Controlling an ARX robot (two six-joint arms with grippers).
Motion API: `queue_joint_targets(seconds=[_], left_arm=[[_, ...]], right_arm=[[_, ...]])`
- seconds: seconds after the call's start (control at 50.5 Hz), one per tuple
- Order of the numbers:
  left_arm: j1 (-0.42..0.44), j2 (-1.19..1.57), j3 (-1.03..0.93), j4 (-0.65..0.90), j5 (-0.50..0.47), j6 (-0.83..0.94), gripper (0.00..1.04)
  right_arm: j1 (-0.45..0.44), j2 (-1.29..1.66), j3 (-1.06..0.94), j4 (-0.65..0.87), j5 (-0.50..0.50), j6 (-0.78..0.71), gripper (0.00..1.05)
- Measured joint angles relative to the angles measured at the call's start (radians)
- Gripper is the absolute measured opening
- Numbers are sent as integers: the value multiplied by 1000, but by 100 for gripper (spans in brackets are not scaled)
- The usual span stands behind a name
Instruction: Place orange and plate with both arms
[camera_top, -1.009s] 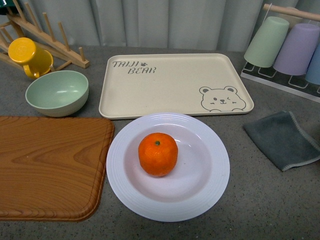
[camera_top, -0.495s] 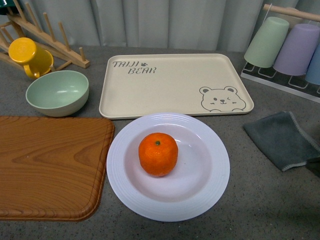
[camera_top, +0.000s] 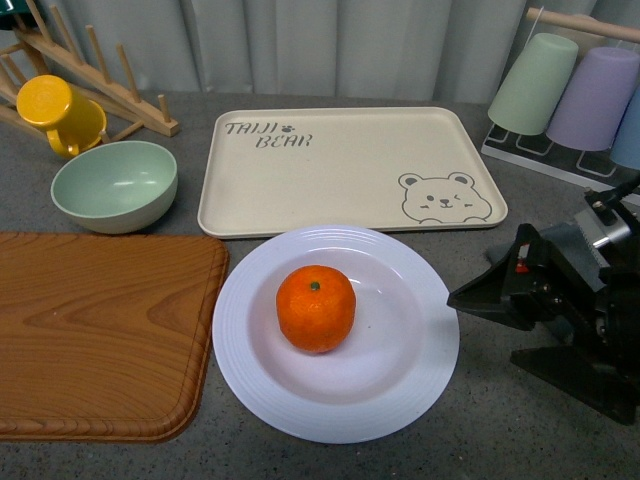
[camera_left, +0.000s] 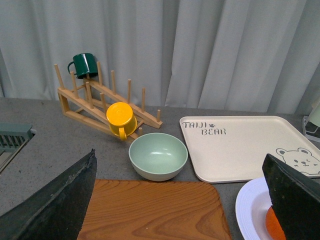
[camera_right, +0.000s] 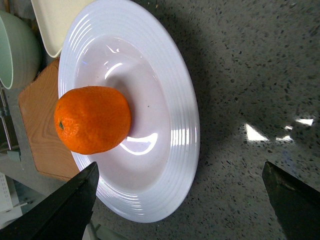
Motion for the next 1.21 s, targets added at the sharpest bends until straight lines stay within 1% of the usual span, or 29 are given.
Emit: queue_joint_targets(seconds=[0.237, 0.514, 0.772, 0.811, 0.87, 0.93, 1.009, 1.167, 1.207], left_arm=[[0, 0, 0, 0, 0, 0, 98], [0, 0, 0, 0, 0, 0, 98], [0, 0, 0, 0, 0, 0, 98], [0, 0, 0, 0, 0, 0, 98], [0, 0, 0, 0, 0, 0, 98], [0, 0, 0, 0, 0, 0, 98], [0, 0, 0, 0, 0, 0, 98], [0, 0, 0, 0, 0, 0, 98], [0, 0, 0, 0, 0, 0, 98]], right_arm=[[17, 141, 70, 69, -34, 68, 96], [16, 237, 135, 144, -118, 156, 96], [38, 314, 180, 187, -144, 189, 95], [41, 321, 184, 188, -145, 189, 91], [43, 335, 188, 192, -148, 195, 77], [43, 344, 189, 192, -150, 196, 66], [43, 350, 190, 191, -150, 196, 56], [42, 368, 190, 184, -148, 193, 20], [39, 372, 189, 183, -176, 181, 13]])
